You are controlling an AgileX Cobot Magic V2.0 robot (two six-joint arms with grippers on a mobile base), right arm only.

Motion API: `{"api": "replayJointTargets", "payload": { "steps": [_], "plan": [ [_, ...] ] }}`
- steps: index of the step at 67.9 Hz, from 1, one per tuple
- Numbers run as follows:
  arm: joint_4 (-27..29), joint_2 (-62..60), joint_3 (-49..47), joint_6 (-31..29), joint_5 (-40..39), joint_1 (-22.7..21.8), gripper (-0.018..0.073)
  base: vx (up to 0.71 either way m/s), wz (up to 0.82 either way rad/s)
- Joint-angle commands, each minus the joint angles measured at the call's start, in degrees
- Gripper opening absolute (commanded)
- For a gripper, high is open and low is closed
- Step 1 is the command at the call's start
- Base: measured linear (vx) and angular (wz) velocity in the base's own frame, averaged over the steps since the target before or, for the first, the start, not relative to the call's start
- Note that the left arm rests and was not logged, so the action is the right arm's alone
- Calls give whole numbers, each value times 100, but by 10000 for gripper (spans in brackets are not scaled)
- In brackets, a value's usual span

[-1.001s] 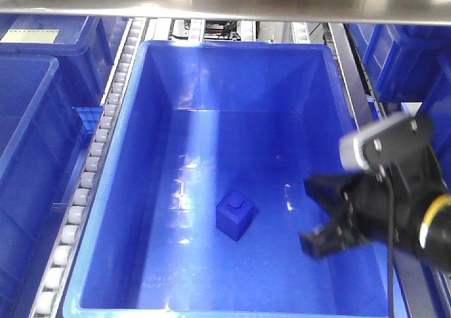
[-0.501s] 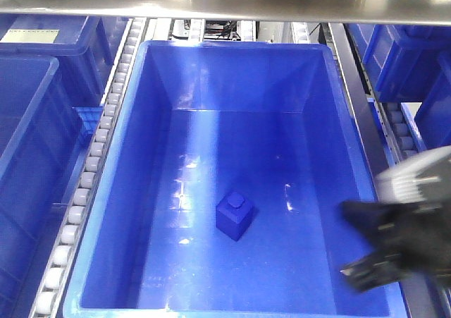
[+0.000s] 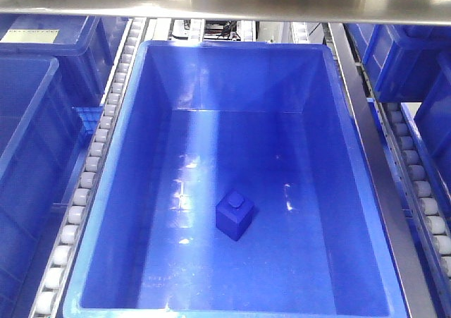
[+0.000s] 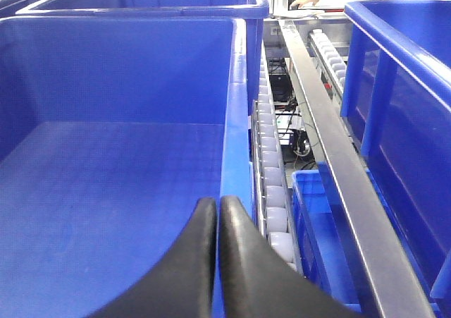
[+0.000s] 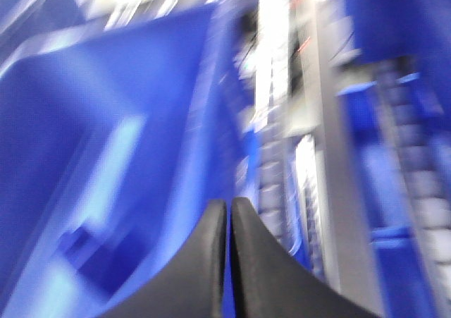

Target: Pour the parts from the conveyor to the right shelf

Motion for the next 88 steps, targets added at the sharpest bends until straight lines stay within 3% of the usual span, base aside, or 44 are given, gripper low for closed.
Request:
{"api": "replayJointTargets", "payload": {
  "steps": [1,20,32,53,65,88],
  "plan": [
    [54,-301,144,-1,-536,-252,-10,0,0],
    [-334,-1304,908,-1,-517,-253,-10,0,0],
    [-967,-1934,1325,7,-526,-253,-10,0,0],
    [-1439,-1930,1834,22,-1108,32,-10,0,0],
    [-1425,-1930,2104,22,-1868,32,-10,0,0],
    [-1278,-1930,2097,22,-1870,27,-10,0,0]
  ]
}}
